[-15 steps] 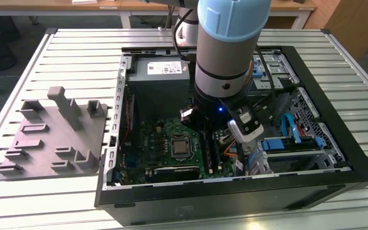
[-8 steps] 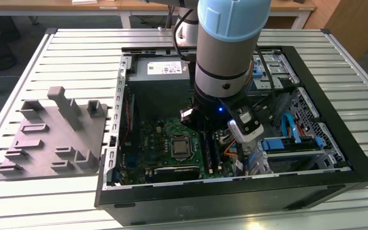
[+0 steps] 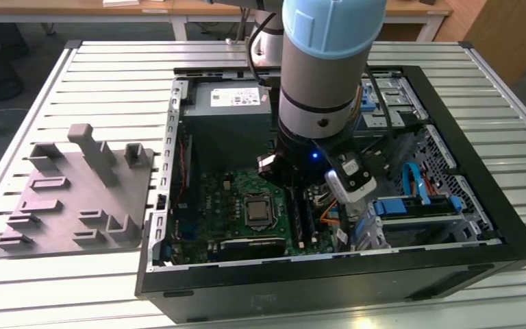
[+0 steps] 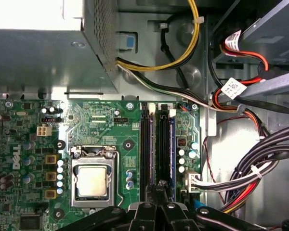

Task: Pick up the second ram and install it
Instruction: 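Press down the second ram until it locks into place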

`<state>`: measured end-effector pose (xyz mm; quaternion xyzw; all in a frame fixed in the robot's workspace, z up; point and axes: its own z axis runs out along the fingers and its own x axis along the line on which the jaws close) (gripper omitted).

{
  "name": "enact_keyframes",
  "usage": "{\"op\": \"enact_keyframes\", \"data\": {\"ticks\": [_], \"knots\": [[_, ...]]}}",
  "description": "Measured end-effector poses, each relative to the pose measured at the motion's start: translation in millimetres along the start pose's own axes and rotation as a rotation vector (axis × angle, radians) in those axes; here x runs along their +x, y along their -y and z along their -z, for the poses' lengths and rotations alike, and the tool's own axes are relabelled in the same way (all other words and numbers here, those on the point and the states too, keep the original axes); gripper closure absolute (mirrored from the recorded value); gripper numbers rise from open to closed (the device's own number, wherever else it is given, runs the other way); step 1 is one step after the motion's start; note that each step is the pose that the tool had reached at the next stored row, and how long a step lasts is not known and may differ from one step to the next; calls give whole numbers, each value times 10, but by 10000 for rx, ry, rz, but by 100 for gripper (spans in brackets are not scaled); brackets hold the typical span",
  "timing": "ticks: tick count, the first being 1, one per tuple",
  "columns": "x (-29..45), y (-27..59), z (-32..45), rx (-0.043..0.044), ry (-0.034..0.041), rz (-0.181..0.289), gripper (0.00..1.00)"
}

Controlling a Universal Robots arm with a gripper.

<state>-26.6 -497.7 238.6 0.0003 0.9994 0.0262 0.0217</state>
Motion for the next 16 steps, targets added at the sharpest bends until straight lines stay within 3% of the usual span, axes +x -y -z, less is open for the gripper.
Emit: {"op": "enact_keyframes", "data": {"ticks": [9,13,16], "knots": [[7,-355,-137,-1,0,0,90],[14,-484,-193,-2,0,4,90],[17,-536,-215,7,-4,13,90]]}}
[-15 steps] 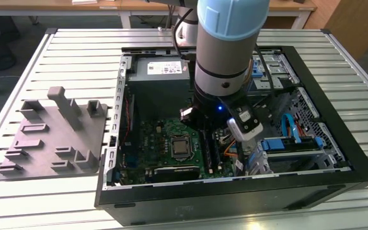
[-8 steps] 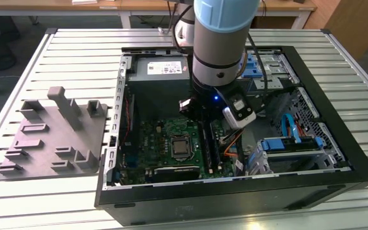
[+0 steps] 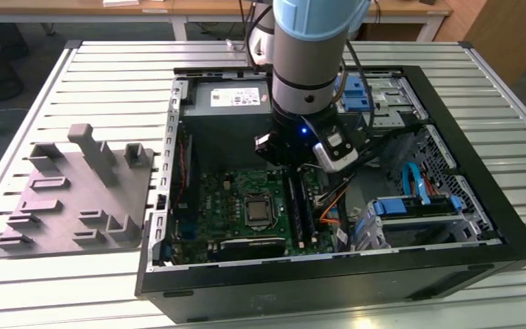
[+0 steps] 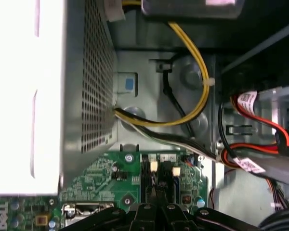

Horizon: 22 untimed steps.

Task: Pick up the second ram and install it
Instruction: 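Press down the second ram until it locks into place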

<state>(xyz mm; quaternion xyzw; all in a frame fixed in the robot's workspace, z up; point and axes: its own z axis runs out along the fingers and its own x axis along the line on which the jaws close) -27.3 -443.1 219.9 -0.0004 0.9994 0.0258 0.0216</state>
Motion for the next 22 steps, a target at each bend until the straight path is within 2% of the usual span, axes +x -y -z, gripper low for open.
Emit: {"op": "enact_keyframes", "data": {"ticks": [9,10,13,16,18,22], "knots": [[1,-3,-26,0,2,5,90],[0,-5,-13,-2,7,6,90],[-4,-9,96,44,1,7,90],[-6,-10,142,46,2,8,90],[-6,18,143,45,2,7,90],[-3,172,151,45,2,7,90]]}}
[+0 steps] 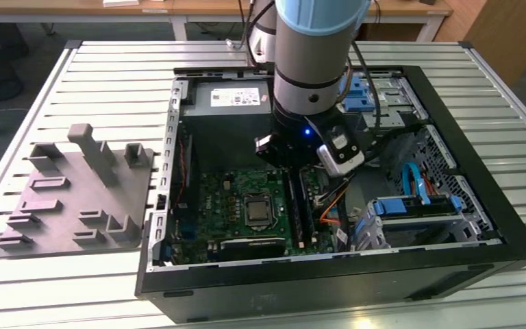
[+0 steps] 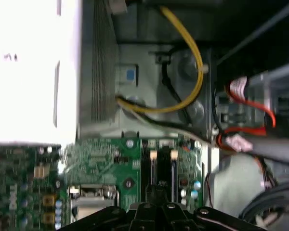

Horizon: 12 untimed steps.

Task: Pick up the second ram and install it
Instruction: 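Press down the second ram until it locks into place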

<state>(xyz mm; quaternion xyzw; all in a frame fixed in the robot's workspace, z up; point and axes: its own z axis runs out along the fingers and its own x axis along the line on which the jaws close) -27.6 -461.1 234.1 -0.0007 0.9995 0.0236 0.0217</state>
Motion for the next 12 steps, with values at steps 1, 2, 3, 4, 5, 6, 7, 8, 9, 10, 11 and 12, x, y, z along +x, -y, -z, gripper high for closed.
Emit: {"op": "enact_keyframes", "data": {"ticks": [1,2,3,4,5,6,7,8,9,10,11,12], "knots": [[0,41,2,1,0,1,90],[1,82,4,1,-1,0,90],[2,125,6,1,0,1,90],[2,165,7,0,0,0,90],[2,207,9,1,-1,1,90],[3,249,10,0,0,1,90],[4,290,12,0,0,0,90],[5,331,14,1,0,0,90],[5,374,16,1,0,1,90],[6,409,17,0,0,1,90],[7,445,18,0,0,0,90],[8,478,21,2,-1,0,90]]}}
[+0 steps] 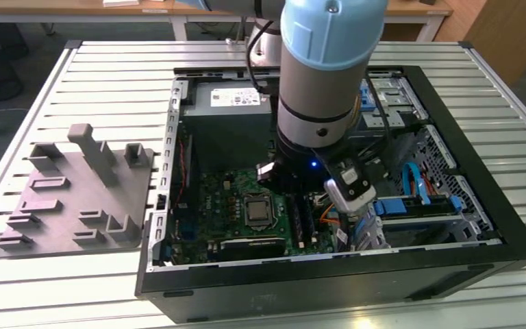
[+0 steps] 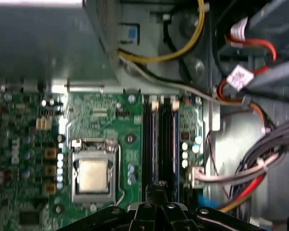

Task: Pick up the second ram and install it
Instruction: 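Press down the second ram until it locks into place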

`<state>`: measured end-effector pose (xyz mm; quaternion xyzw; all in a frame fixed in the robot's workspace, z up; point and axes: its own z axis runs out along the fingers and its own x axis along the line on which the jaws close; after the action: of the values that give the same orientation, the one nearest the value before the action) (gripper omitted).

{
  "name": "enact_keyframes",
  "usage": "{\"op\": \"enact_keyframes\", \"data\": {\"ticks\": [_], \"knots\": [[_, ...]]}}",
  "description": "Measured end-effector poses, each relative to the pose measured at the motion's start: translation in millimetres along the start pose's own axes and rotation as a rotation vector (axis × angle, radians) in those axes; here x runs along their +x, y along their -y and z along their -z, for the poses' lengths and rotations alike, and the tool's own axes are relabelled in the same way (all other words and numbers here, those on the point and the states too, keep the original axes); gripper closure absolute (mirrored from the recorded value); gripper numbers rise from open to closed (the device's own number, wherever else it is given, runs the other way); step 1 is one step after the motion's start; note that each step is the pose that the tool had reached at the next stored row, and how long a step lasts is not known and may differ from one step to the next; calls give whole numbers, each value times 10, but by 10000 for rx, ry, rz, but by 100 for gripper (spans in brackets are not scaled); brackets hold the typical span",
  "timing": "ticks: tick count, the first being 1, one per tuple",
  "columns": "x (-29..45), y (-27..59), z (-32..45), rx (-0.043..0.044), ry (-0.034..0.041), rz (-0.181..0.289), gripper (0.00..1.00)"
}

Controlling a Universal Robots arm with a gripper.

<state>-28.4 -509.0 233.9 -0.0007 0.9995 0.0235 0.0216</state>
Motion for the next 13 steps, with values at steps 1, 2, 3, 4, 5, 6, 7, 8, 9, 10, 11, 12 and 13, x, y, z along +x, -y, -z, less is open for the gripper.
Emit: {"op": "enact_keyframes", "data": {"ticks": [1,2,3,4,5,6,7,8,9,10,11,12,13], "knots": [[1,30,1,-1,0,0,90],[2,58,3,4,0,0,90],[3,90,4,13,0,1,90],[4,124,4,21,1,1,90],[4,159,5,37,0,2,90],[5,191,5,52,1,3,90],[5,221,4,72,0,3,90],[5,251,0,87,-3,3,90],[6,280,-6,97,-6,4,90],[6,305,-16,102,-9,4,90],[6,326,-26,108,-13,4,90],[7,345,-35,117,-16,4,90],[7,364,-41,135,-17,6,90]]}}
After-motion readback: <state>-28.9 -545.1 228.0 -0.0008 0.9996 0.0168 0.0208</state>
